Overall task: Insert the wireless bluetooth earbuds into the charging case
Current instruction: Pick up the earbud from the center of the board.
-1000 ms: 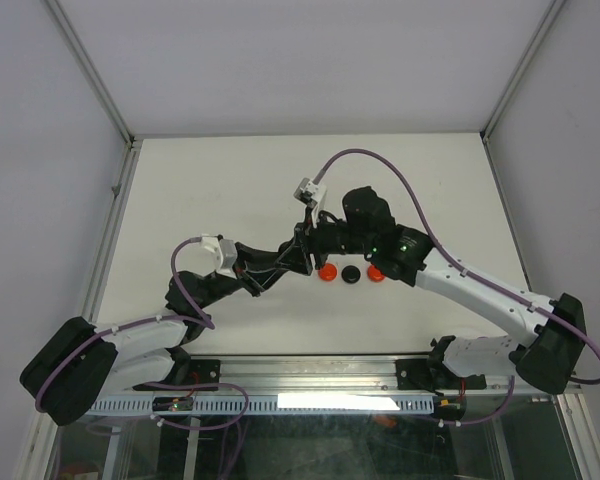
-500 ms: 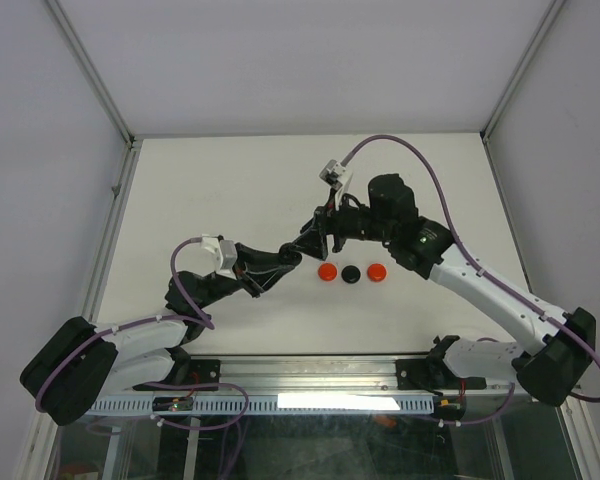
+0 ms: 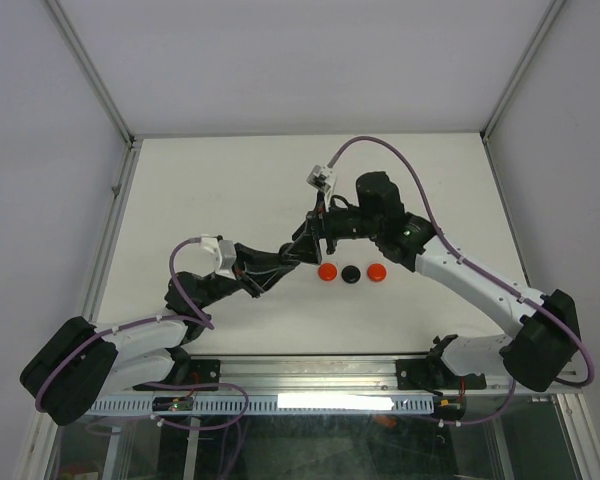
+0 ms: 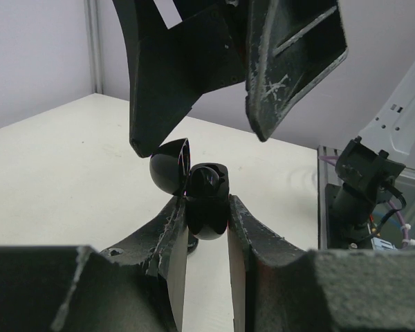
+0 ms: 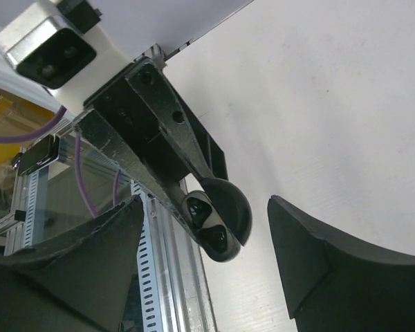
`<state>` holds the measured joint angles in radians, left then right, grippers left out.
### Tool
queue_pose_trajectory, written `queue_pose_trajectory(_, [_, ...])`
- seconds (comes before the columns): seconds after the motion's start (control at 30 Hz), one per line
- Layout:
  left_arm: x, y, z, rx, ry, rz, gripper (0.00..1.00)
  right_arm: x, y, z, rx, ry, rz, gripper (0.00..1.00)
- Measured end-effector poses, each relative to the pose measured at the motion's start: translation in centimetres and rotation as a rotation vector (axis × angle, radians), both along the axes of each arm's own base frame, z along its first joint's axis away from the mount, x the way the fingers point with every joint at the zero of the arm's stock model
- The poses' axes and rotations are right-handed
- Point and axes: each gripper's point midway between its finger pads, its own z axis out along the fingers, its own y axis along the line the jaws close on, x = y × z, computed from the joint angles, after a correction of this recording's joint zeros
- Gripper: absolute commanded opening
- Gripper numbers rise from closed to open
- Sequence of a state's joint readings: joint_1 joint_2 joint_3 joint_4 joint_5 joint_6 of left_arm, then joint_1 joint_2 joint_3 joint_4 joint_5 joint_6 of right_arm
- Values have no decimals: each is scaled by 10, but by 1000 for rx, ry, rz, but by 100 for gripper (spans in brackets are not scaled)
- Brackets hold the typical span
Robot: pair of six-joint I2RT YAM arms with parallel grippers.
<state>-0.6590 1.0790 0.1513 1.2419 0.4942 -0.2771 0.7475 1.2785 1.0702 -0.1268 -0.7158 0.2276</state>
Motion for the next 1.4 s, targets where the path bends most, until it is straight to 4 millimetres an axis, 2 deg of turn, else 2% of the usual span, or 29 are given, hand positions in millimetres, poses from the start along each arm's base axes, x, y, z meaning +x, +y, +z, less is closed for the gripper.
queue_pose_trajectory(0.17, [20, 8, -7, -6, 54, 113, 0, 28, -6, -15, -32, 19, -79, 75])
queue_pose_trajectory(0.33, [42, 24, -34, 35, 151, 269, 0, 68, -10, -44, -123, 28, -200, 73])
queue_pose_trajectory(0.53, [65, 48, -58, 81, 235, 437, 0, 114, -14, -91, -304, 31, -348, 67])
queue_pose_trajectory(0.77, [71, 64, -61, 106, 230, 529, 0, 155, -23, -161, -546, 64, -455, 60])
queue_pose_trajectory(0.9, [74, 68, -67, 132, 231, 557, 0, 171, -28, -194, -664, 72, -483, 56])
queue_pose_trajectory(1.03, [75, 70, -73, 160, 232, 569, 0, 184, -29, -215, -754, 62, -500, 51])
queue_pose_trajectory(1.17, [76, 73, -76, 171, 238, 585, 0, 190, -26, -226, -804, 49, -498, 47])
queue_pose_trajectory(1.4, [77, 74, -76, 175, 236, 593, 0, 191, -16, -236, -861, 36, -463, 43])
